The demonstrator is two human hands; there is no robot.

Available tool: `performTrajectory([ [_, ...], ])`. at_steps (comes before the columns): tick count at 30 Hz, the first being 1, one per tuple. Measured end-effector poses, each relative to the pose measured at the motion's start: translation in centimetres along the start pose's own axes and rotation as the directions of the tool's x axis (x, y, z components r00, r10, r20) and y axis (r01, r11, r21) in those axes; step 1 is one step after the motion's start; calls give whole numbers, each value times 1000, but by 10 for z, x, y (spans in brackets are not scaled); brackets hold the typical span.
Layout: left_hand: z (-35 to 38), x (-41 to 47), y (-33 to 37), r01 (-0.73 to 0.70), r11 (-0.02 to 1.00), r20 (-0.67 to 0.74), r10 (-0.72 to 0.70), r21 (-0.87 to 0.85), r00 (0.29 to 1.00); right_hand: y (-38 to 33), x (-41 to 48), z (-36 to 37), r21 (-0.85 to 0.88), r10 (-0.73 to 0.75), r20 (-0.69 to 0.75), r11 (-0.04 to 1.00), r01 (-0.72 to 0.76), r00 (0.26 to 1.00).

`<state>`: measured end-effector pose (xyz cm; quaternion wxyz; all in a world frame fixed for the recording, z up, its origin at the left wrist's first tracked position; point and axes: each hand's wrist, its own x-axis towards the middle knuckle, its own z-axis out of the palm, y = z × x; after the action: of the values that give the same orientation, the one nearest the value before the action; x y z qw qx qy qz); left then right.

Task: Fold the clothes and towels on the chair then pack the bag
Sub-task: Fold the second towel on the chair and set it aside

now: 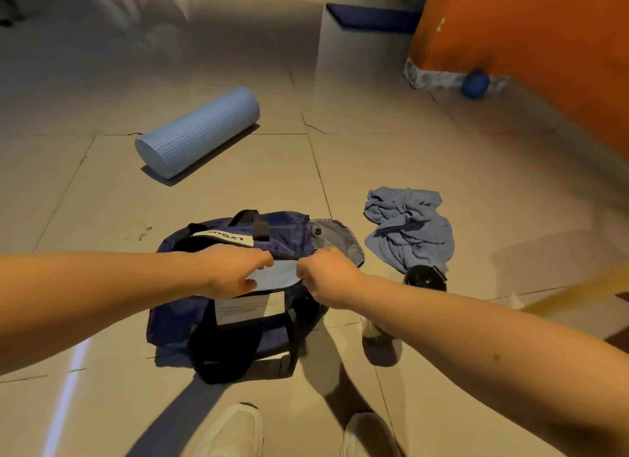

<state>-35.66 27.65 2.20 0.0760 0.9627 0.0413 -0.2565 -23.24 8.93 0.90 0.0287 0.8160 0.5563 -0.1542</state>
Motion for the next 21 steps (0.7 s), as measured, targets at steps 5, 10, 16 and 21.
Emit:
performTrajectory([
  [5,-88,-22,67,-62,969,105,37,239,994,15,-68,-73,140,102,130,983,-120,986],
  [10,-133,-27,146,-60,974,-38,70,220,997,39,-137,-126,71,245,54,966,-249,968],
  [16,-152,-12,197,-65,978,-108,88,197,990,86,-188,-150,69,454,10,889,-453,891],
  [21,-154,41,208,-76,983,-130,99,165,987,148,-178,-135,165,536,-75,838,-520,841],
])
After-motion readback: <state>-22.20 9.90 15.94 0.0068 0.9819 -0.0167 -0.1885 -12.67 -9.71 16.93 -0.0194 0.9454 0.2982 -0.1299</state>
